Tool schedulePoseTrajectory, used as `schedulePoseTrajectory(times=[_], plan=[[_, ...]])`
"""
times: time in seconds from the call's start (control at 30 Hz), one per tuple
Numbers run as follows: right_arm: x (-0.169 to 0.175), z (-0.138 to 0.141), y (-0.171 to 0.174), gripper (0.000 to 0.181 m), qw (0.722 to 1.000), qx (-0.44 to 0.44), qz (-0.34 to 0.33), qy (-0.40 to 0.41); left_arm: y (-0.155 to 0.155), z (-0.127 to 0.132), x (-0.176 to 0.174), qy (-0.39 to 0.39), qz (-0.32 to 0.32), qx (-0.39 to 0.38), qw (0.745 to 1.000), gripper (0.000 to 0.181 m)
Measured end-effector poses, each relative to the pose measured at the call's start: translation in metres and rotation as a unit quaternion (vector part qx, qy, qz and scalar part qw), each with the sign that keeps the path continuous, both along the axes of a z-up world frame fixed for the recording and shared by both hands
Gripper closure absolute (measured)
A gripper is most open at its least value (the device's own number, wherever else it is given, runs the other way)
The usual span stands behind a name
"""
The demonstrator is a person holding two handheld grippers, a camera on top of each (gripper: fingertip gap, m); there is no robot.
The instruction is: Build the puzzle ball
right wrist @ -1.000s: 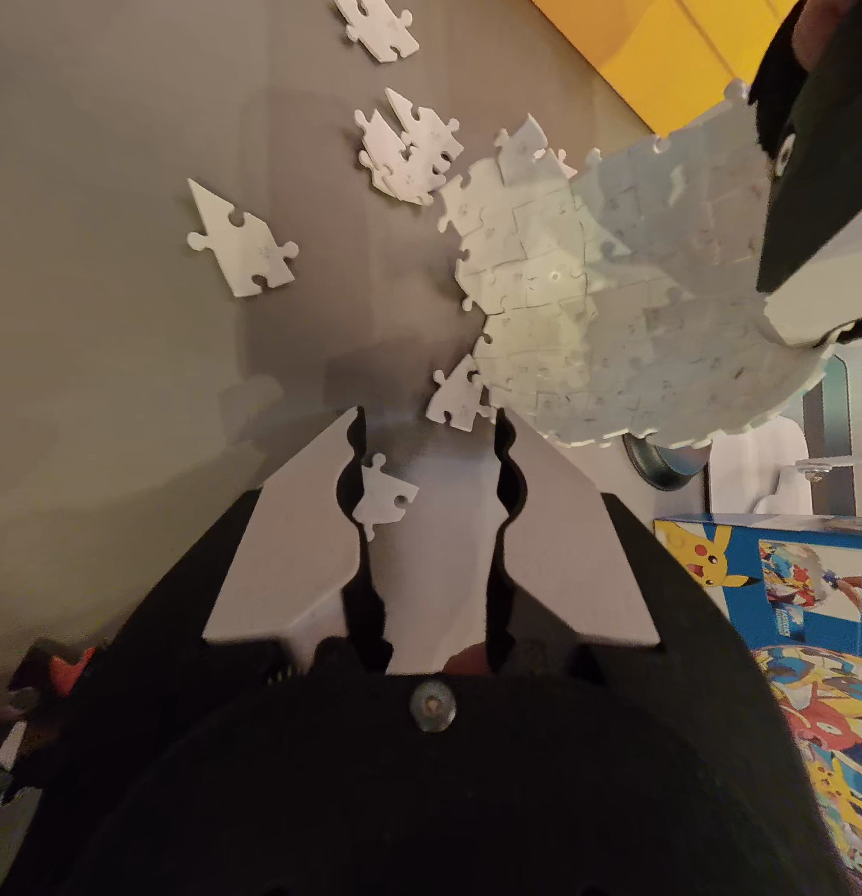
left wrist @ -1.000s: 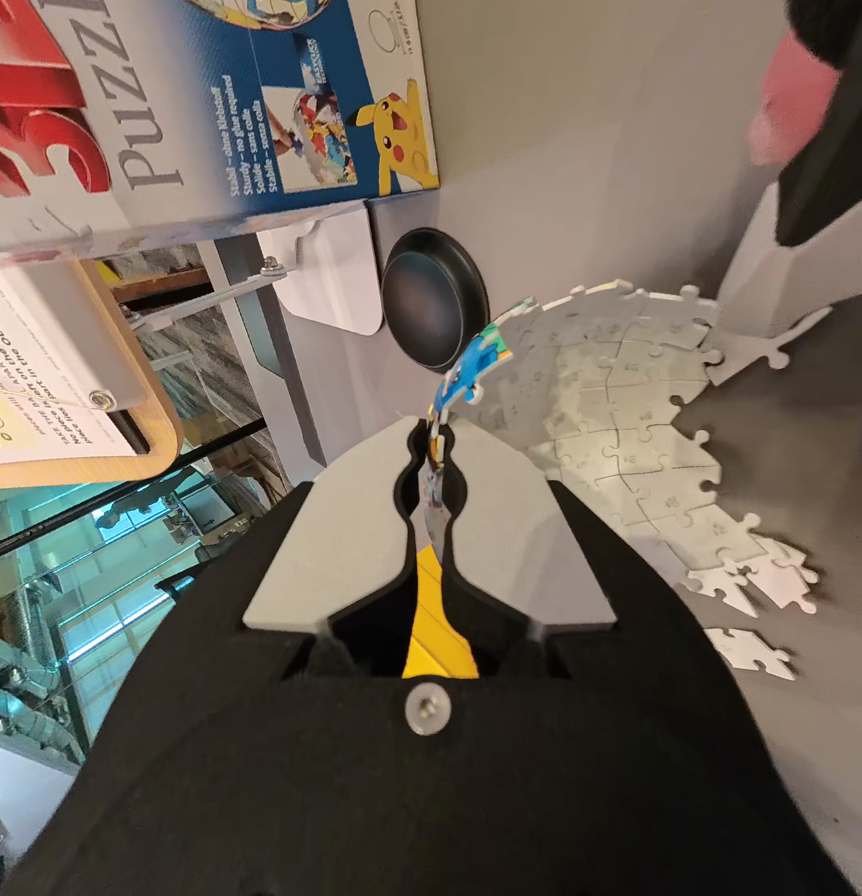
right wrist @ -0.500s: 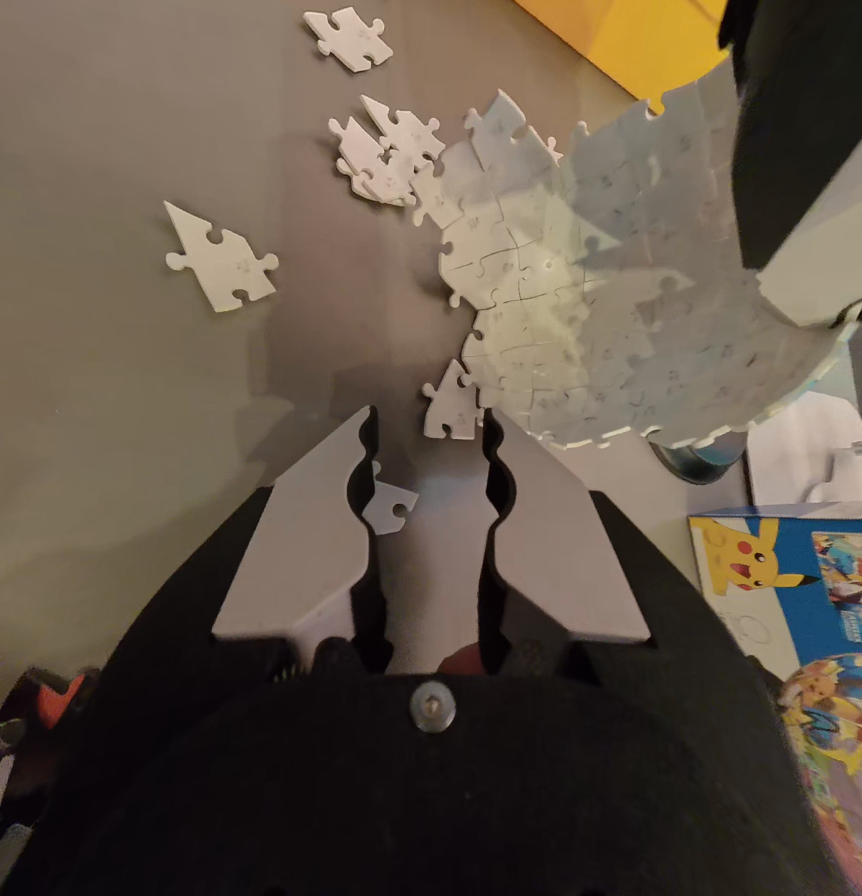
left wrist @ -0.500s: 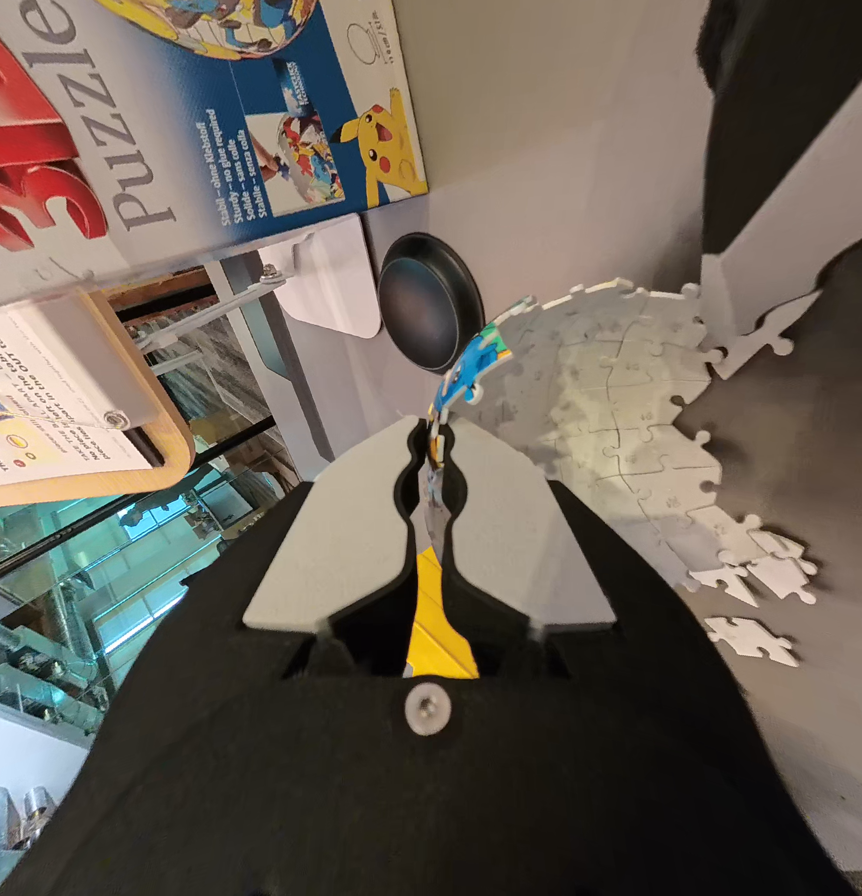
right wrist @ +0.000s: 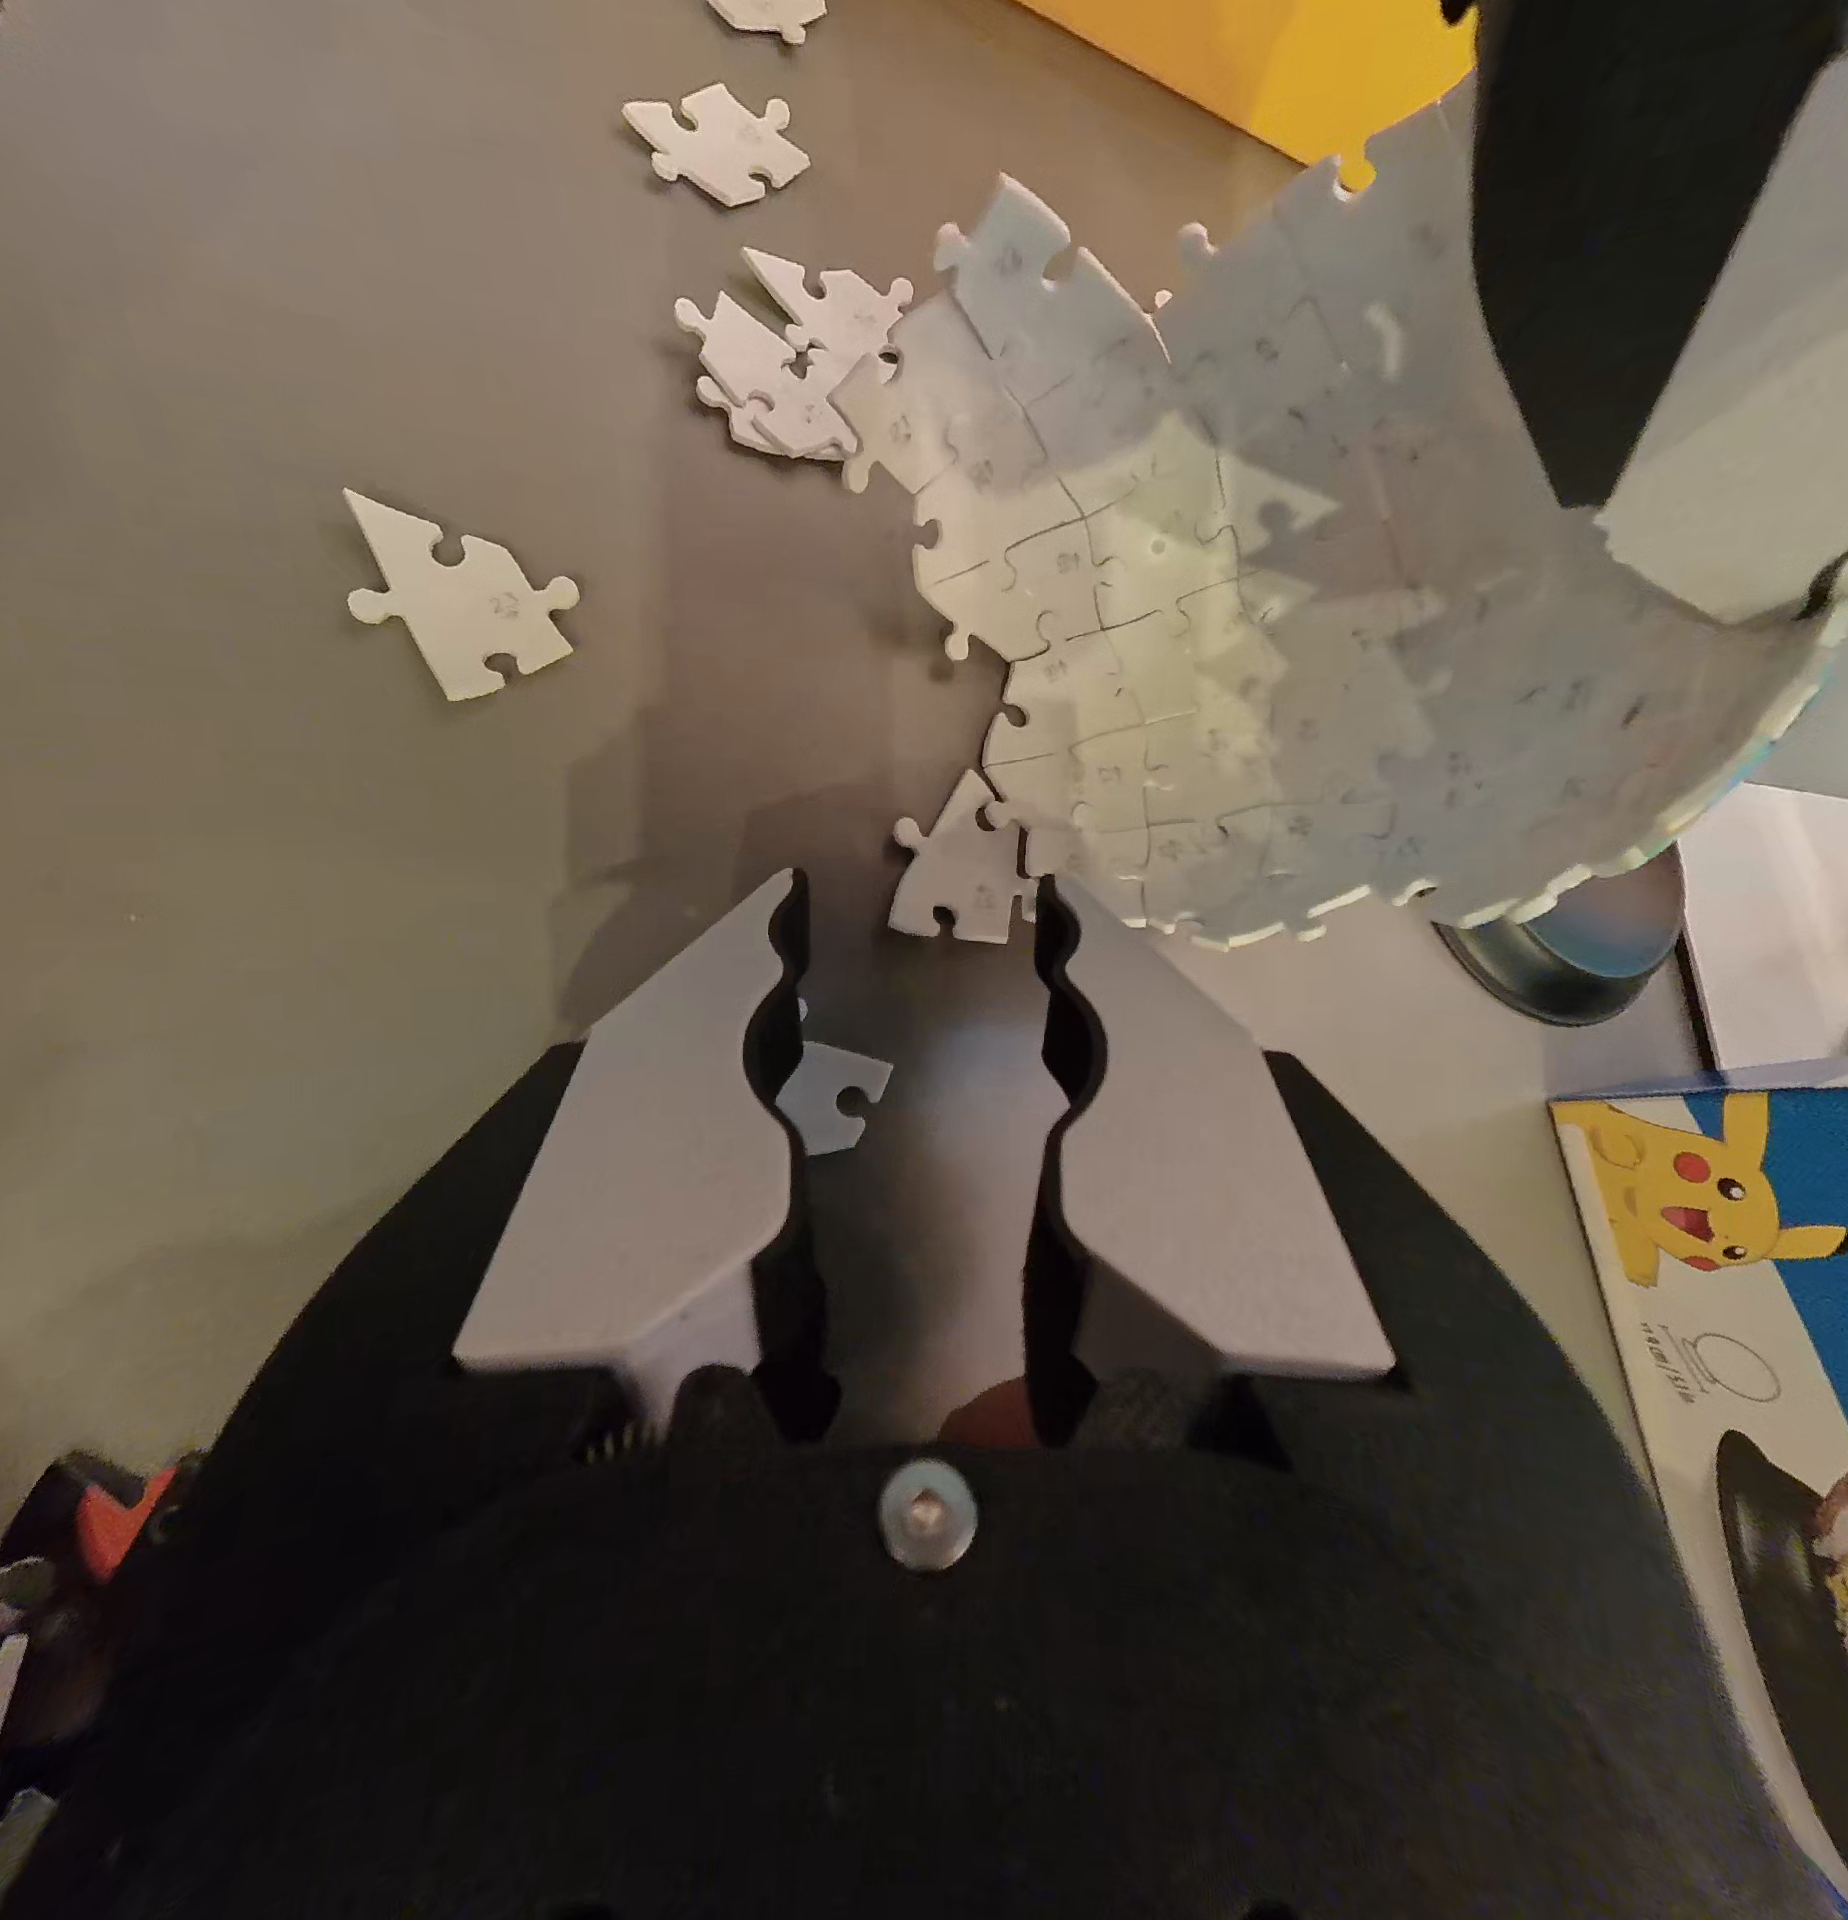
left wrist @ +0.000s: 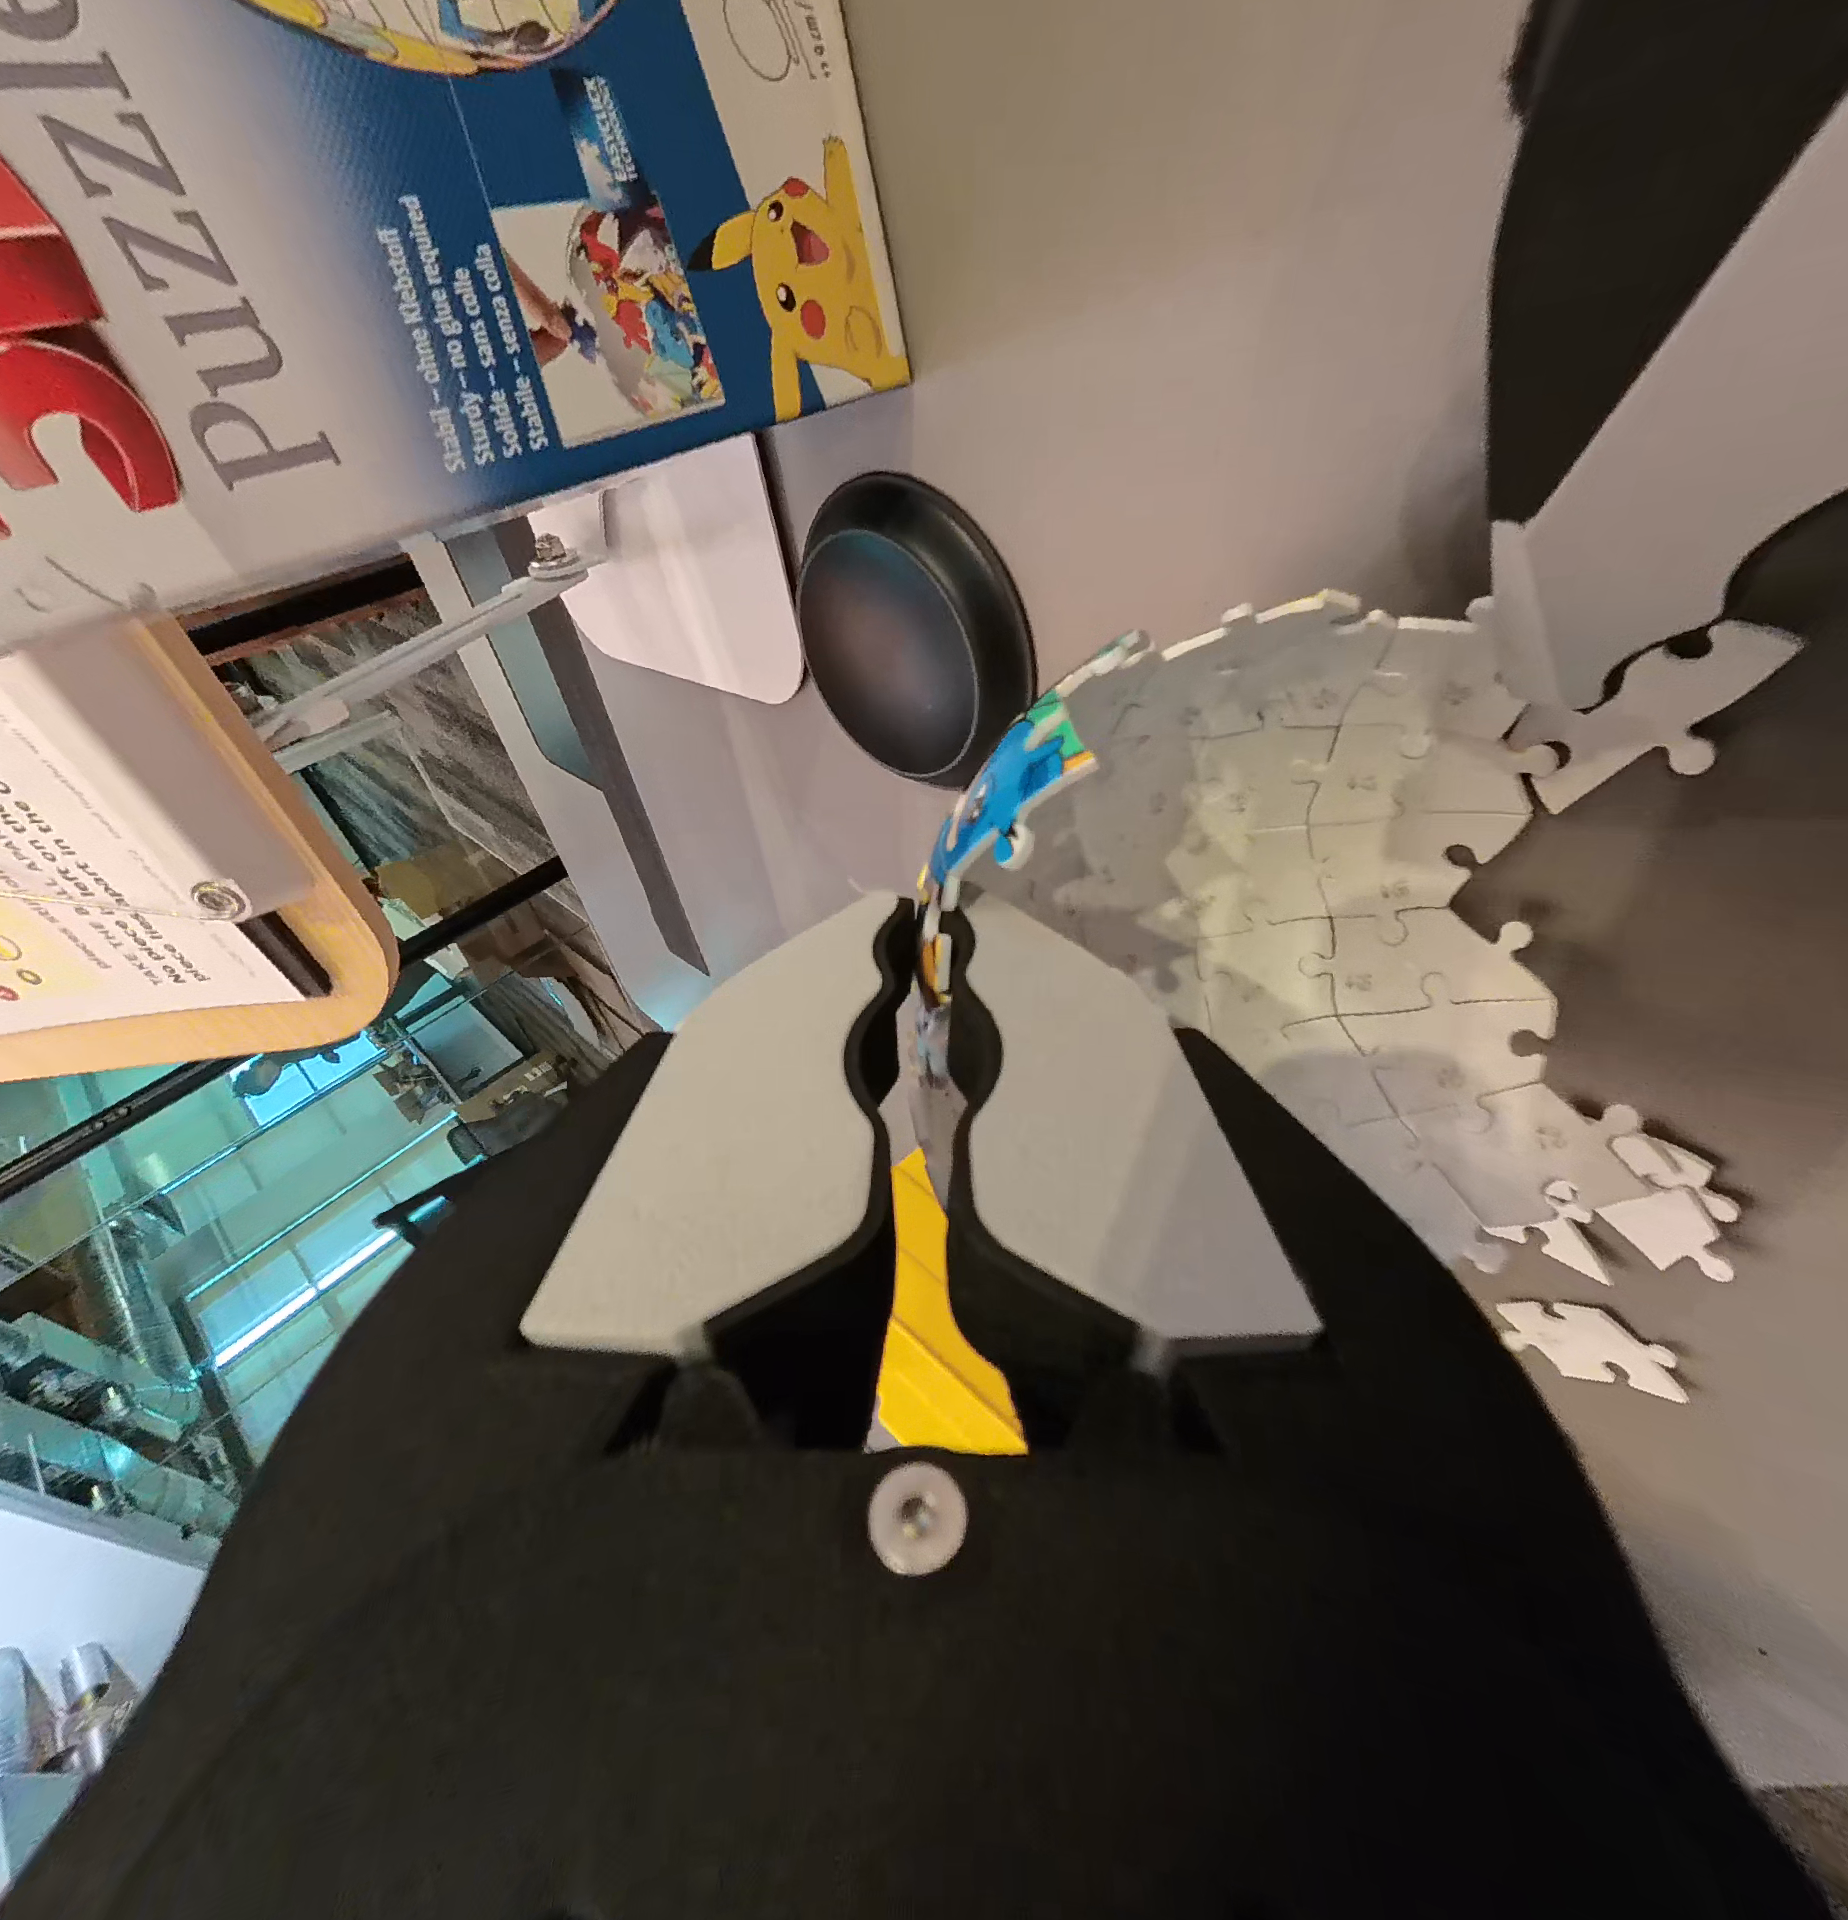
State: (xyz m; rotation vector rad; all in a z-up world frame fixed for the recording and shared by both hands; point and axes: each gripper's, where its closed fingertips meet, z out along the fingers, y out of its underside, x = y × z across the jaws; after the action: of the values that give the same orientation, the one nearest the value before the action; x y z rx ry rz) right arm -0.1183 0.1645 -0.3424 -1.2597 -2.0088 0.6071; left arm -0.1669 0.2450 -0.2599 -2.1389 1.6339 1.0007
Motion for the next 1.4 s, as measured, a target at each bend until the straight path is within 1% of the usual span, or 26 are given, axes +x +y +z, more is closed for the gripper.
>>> schedulePoseTrajectory(times=[0.37, 0.8, 1.1, 1.4], plan=[[0.002, 0.001, 0.000, 0.135, 1.000, 0.001, 0.002, 0.000, 0.002, -0.003, -0.003, 0.021, -0.003, -0.007, 1.000, 0.177], [0.001, 0.000, -0.001, 0.138, 1.000, -0.018, -0.004, 0.017, 0.002, -0.005, -0.006, 0.030, 0.012, -0.017, 0.999, 0.176], [0.001, -0.001, 0.000, 0.137, 0.999, -0.038, -0.010, 0.013, -0.003, -0.010, -0.015, 0.035, 0.038, -0.042, 0.998, 0.161], [0.000, -0.002, 0.000, 0.138, 0.999, -0.052, -0.013, 0.009, -0.012, -0.015, -0.020, 0.033, 0.061, -0.087, 0.994, 0.143]])
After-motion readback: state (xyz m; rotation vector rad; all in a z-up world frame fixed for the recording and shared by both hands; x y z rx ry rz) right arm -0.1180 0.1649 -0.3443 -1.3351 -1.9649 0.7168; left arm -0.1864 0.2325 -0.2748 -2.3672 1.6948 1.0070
